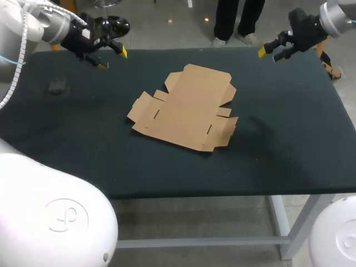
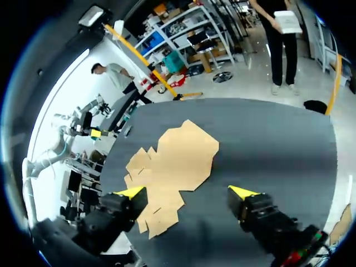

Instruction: Assemble the packaging by folding the flat box into shape, placing the metal phone stand inside, and closing the box properly

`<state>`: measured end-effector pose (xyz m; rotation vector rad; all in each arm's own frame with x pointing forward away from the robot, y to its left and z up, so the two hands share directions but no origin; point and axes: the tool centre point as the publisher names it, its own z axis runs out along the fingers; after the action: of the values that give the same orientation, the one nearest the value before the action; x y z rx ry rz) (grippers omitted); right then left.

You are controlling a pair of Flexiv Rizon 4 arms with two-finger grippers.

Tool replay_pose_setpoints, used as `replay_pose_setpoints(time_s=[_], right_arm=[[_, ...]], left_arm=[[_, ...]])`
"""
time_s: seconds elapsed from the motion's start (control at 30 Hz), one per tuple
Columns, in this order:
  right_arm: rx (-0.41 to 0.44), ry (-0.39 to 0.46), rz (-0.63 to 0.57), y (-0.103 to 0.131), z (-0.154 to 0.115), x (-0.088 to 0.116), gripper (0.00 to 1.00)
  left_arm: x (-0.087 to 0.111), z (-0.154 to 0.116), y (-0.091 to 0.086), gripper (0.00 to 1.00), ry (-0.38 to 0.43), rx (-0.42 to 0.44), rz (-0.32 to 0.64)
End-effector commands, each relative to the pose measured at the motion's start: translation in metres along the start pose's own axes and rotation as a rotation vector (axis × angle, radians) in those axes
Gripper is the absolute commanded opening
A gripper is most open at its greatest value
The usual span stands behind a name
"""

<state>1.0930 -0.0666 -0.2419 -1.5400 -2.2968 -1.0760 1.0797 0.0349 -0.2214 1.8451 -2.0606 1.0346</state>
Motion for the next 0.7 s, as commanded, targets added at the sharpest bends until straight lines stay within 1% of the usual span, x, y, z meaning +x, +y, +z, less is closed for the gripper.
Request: replay_pose_setpoints(time_s=[0.03, 0.17, 0.2, 0.23, 0.27, 0.33, 0.37, 0.4, 0.47, 0.5, 0.53, 0.6, 0.63, 0.7], right_arm=[[0.029, 0.005, 0.000, 0.003, -0.001, -0.001, 1.00], [0.029, 0.005, 0.000, 0.003, -0.001, -0.001, 1.00], [0.029, 0.005, 0.000, 0.003, -0.001, -0.001, 1.00], [0.026, 0.006, 0.025, 0.002, -0.001, -0.001, 1.00], [0.016, -0.006, 0.068, 0.001, -0.001, 0.000, 1.00], [0.019, -0.029, 0.105, -0.002, 0.001, 0.001, 1.00], [0.019, -0.048, 0.150, -0.004, 0.002, 0.001, 1.00], [0.014, -0.065, 0.166, -0.005, 0.003, 0.001, 1.00], [0.009, -0.052, 0.223, -0.009, 0.003, 0.002, 1.00], [0.001, -0.052, 0.226, -0.011, 0.004, 0.002, 1.00], [-0.007, -0.048, 0.253, -0.014, 0.005, 0.003, 1.00], [-0.018, -0.014, 0.288, -0.018, 0.007, 0.003, 1.00], [-0.024, -0.009, 0.320, -0.021, 0.010, 0.002, 1.00], [-0.030, 0.010, 0.340, -0.025, 0.012, 0.001, 1.00]], left_arm=[[0.000, -0.001, -0.004, 1.00, -0.003, -0.263, -0.001], [0.000, -0.001, -0.004, 1.00, -0.003, -0.263, -0.001], [-0.001, -0.001, -0.004, 1.00, -0.020, -0.255, -0.005], [-0.002, 0.000, -0.003, 1.00, -0.023, -0.247, -0.036], [-0.003, 0.000, -0.002, 1.00, -0.003, -0.259, -0.029], [-0.005, 0.001, 0.003, 1.00, -0.008, -0.258, -0.030], [-0.005, 0.001, 0.005, 1.00, 0.001, -0.268, -0.020], [-0.006, 0.001, 0.008, 1.00, 0.003, -0.267, -0.018], [-0.005, 0.001, 0.013, 1.00, 0.006, -0.262, -0.010], [-0.005, 0.000, 0.015, 1.00, 0.012, -0.264, -0.005], [-0.005, 0.001, 0.016, 1.00, 0.014, -0.263, -0.003], [-0.003, 0.002, 0.020, 1.00, 0.015, -0.264, 0.004], [-0.003, 0.003, 0.022, 1.00, 0.017, -0.265, 0.013], [-0.002, 0.005, 0.025, 1.00, 0.025, -0.274, 0.024]])
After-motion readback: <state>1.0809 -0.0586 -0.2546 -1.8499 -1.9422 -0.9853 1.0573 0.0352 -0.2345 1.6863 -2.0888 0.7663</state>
